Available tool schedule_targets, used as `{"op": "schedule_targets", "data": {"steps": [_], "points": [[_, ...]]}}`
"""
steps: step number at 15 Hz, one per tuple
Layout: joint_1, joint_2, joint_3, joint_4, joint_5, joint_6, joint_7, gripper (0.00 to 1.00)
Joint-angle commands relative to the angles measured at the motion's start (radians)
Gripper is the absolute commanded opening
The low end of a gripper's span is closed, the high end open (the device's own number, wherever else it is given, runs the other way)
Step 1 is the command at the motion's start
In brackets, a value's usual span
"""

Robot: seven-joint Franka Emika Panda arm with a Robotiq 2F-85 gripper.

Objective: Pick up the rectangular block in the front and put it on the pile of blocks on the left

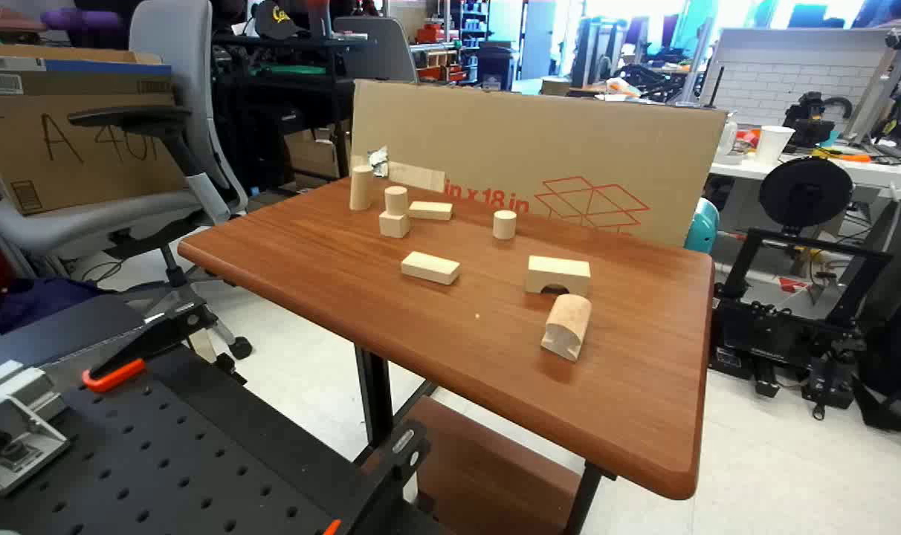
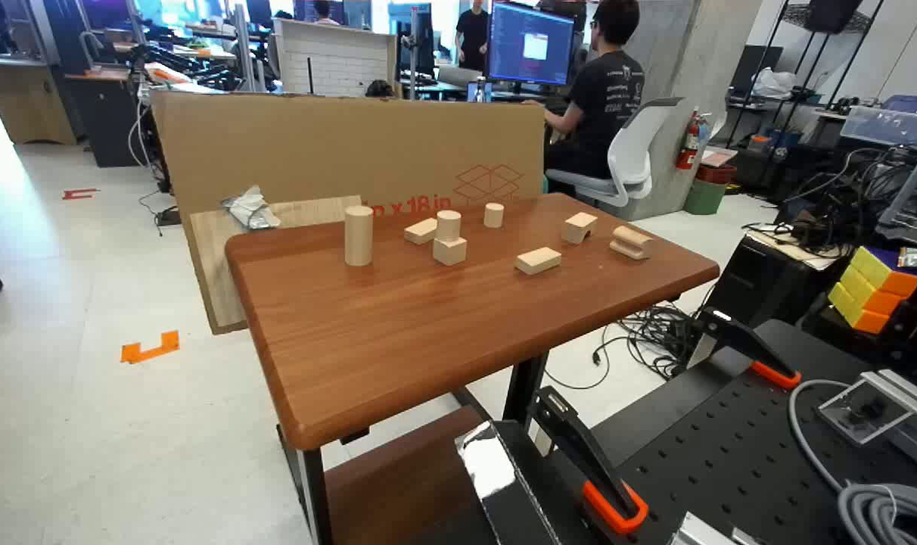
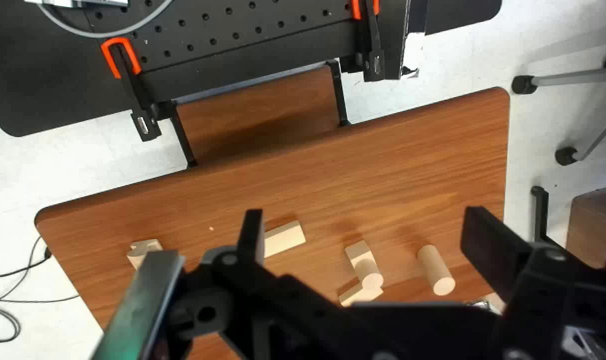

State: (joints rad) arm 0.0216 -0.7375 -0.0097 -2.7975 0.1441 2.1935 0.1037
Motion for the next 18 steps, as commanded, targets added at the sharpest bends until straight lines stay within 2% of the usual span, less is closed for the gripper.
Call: {"op": "schedule_targets", "data": {"steps": [1, 16, 18], "points": [[-0.006, 0.000, 0.006, 0.002, 0.005, -0.004, -0.004, 1.00], [-0.006, 0.000, 0.006, 0.002, 0.004, -0.004, -0.004, 1.00], [-0.004, 0.043, 0.011, 0.012, -0.006, 0.034, -0.017, 1.00]]}}
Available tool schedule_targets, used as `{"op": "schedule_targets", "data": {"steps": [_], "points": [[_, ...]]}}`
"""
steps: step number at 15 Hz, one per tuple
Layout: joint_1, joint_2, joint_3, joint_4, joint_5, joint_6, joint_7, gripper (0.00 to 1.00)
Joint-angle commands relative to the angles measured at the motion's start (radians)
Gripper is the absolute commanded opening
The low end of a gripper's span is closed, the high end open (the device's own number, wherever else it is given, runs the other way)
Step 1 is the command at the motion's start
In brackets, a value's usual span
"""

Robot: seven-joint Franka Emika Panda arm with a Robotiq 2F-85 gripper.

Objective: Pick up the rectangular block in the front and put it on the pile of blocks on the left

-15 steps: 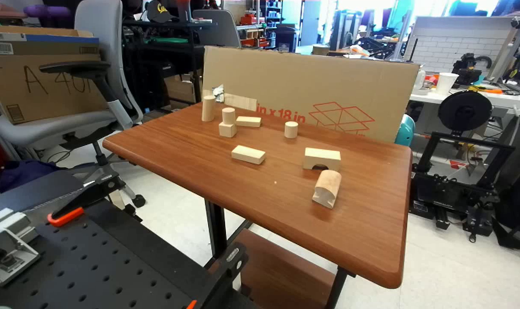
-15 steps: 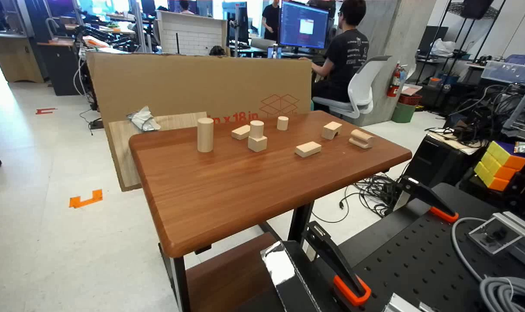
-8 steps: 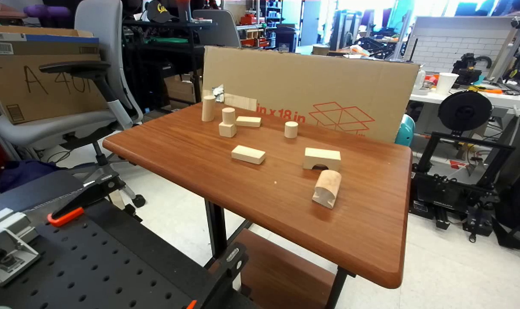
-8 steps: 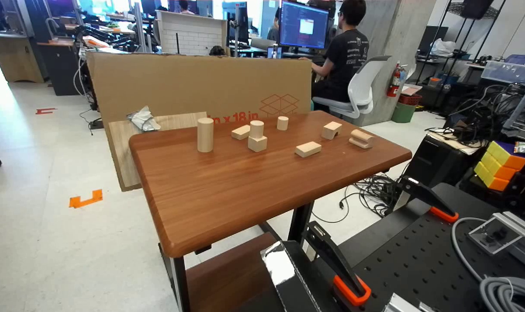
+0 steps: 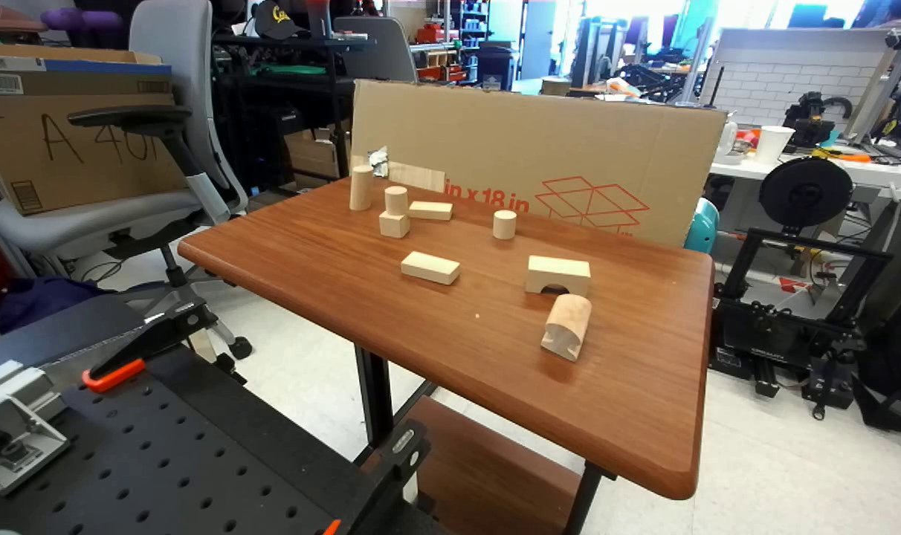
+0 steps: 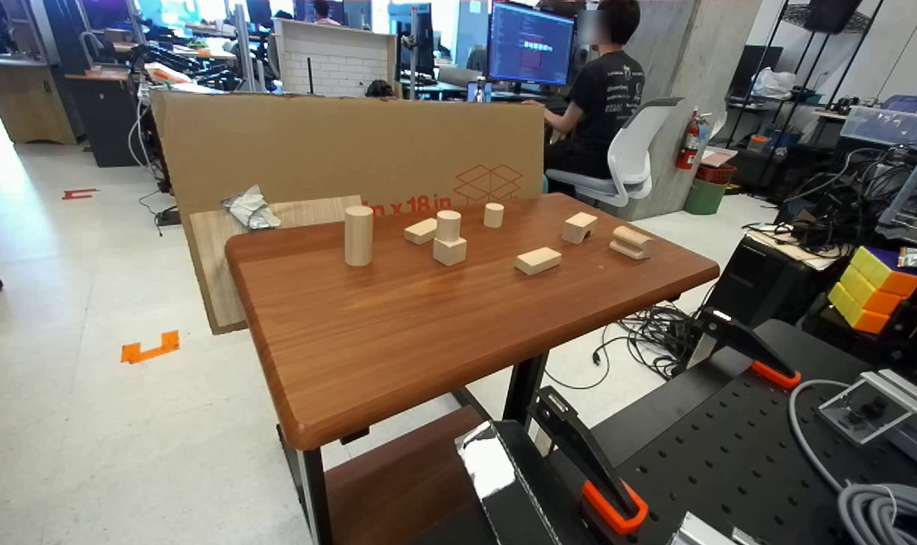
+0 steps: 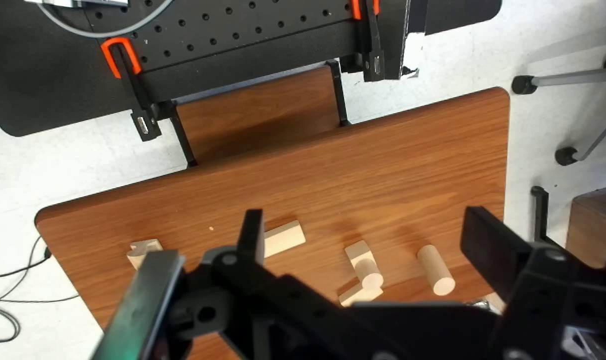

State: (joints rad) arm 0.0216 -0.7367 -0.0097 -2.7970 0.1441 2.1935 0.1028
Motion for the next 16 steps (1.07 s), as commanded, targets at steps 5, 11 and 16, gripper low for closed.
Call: {"op": "schedule_targets", "data": {"steps": [5, 11, 16], "points": [[0.005, 0.202, 0.041, 0.022, -0.058, 0.232, -0.081, 1.00], [-0.015, 0.525, 0.059, 0.118, -0.202, 0.430, -0.126, 1.00], [-0.016, 0.760, 0.033, 0.251, -0.243, 0.457, -0.147, 1.00]]}}
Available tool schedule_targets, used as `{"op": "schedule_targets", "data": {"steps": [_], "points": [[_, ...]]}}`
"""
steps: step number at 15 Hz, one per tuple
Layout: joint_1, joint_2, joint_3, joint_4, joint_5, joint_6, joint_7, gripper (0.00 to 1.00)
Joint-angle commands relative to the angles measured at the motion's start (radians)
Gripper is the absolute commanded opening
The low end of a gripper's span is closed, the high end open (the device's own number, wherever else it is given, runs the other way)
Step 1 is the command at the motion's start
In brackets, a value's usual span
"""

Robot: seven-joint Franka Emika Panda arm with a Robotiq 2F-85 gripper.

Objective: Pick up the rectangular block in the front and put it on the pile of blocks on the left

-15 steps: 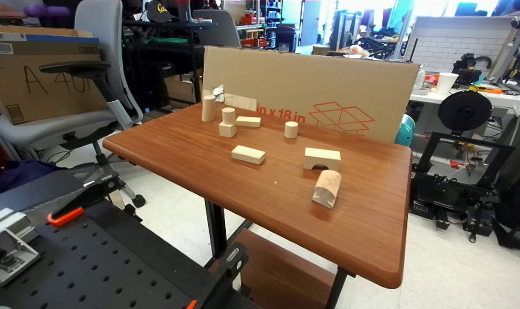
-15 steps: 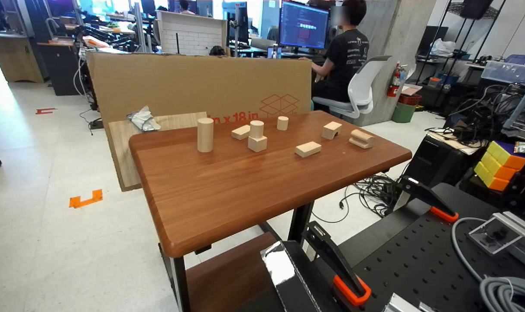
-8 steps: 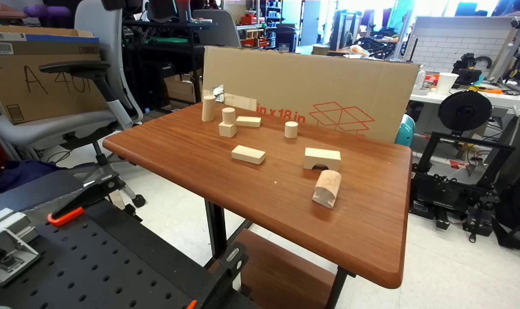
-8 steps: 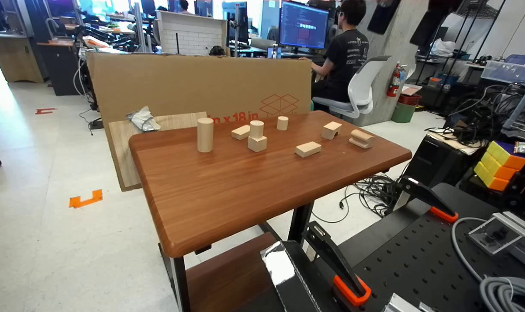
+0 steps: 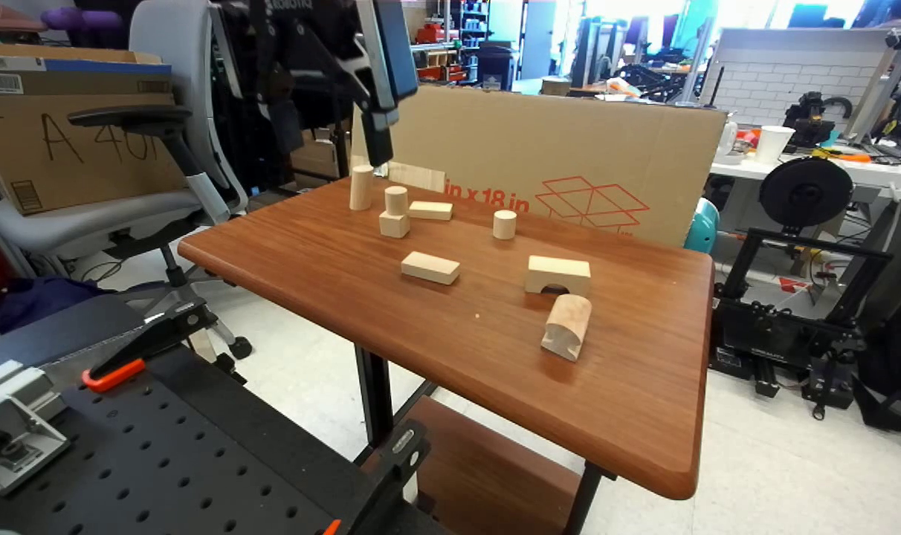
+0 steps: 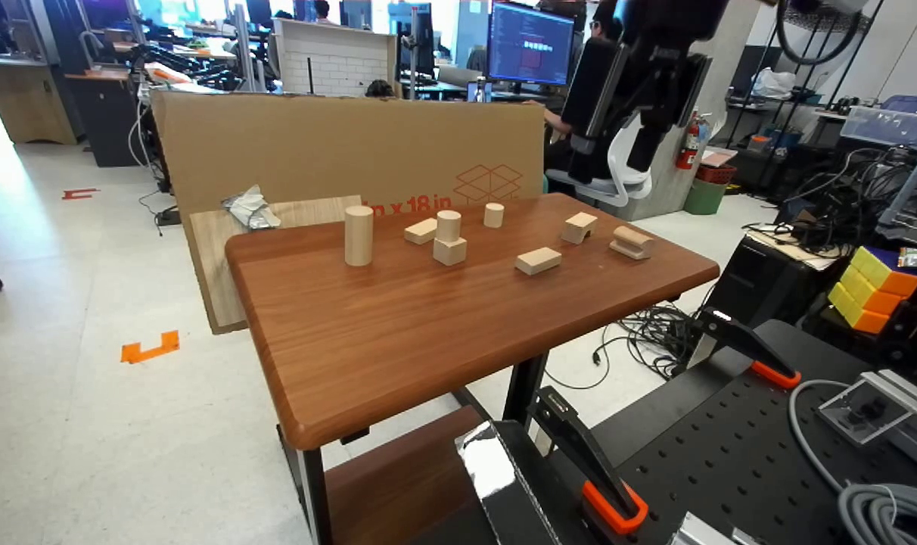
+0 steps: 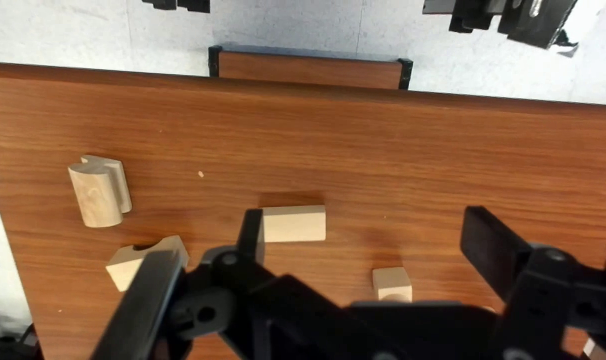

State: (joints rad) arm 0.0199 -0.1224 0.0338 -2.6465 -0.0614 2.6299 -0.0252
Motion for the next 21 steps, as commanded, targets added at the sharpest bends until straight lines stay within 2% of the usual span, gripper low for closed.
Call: {"op": "schedule_targets", "data": {"steps": [1, 9, 20, 21], "points": [[-0.015, 0.186, -0.016, 0.130, -0.042, 0.019, -0.021, 1.00], [-0.023, 0.443, -0.054, 0.345, -0.034, -0.019, -0.033, 1.00], [-0.001, 0.640, -0.056, 0.518, -0.043, -0.061, -0.031, 1.00], [-0.002, 0.649, -0.054, 0.525, -0.041, -0.069, -0.034, 0.75]]}}
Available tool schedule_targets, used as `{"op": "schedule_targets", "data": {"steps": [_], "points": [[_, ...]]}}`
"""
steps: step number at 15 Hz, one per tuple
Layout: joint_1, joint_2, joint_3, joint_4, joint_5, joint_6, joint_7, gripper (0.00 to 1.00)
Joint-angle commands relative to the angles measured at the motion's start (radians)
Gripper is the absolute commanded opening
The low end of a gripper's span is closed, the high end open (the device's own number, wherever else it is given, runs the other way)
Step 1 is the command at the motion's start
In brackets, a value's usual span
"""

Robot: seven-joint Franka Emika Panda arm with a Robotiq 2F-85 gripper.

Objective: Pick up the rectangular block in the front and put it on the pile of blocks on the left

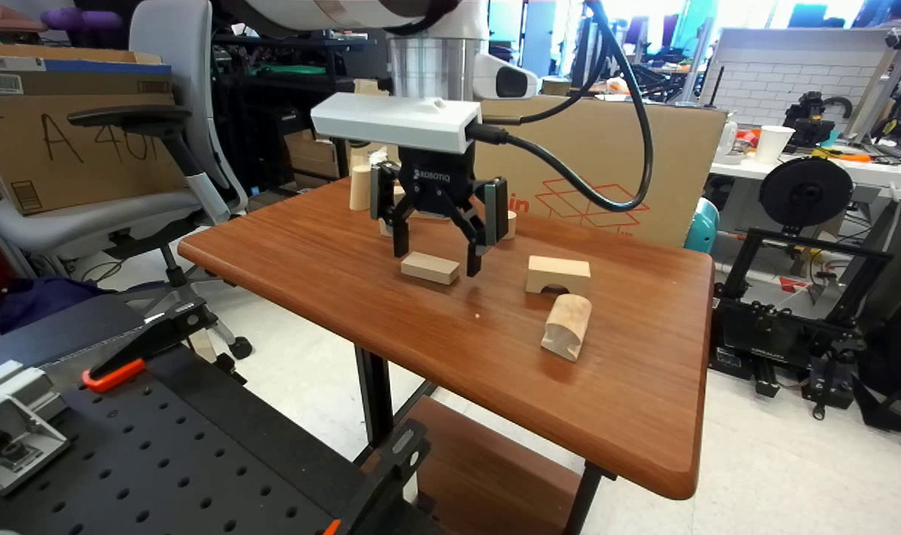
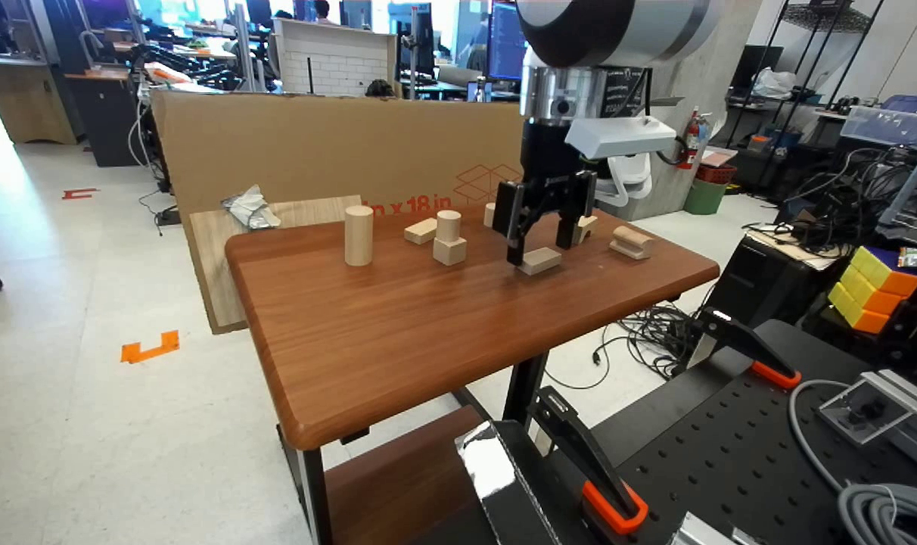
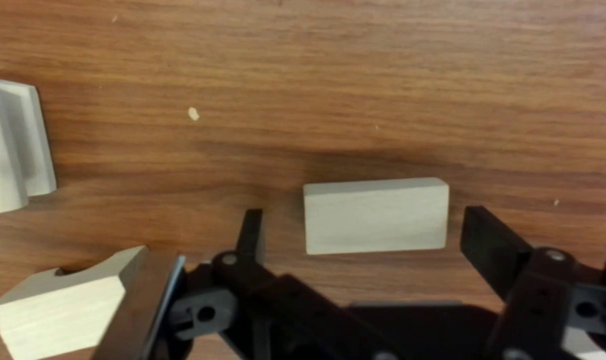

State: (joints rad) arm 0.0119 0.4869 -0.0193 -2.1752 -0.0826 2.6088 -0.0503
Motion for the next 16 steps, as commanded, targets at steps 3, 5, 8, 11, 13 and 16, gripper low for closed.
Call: {"op": "schedule_targets", "data": {"steps": [3, 5, 8, 11, 13, 16], "points": [[0.004, 0.040, 0.002, 0.061, -0.023, -0.064, -0.025, 0.58], [-0.001, 0.017, 0.003, 0.057, -0.023, -0.084, -0.038, 0.44], [-0.014, -0.020, 0.012, 0.046, -0.002, -0.121, -0.053, 0.42], [-0.012, -0.069, 0.033, 0.042, 0.023, -0.167, -0.049, 0.42], [0.000, -0.101, 0.048, 0.048, 0.029, -0.197, -0.041, 0.42], [0.029, -0.132, 0.061, 0.060, 0.007, -0.199, -0.015, 0.42]]}}
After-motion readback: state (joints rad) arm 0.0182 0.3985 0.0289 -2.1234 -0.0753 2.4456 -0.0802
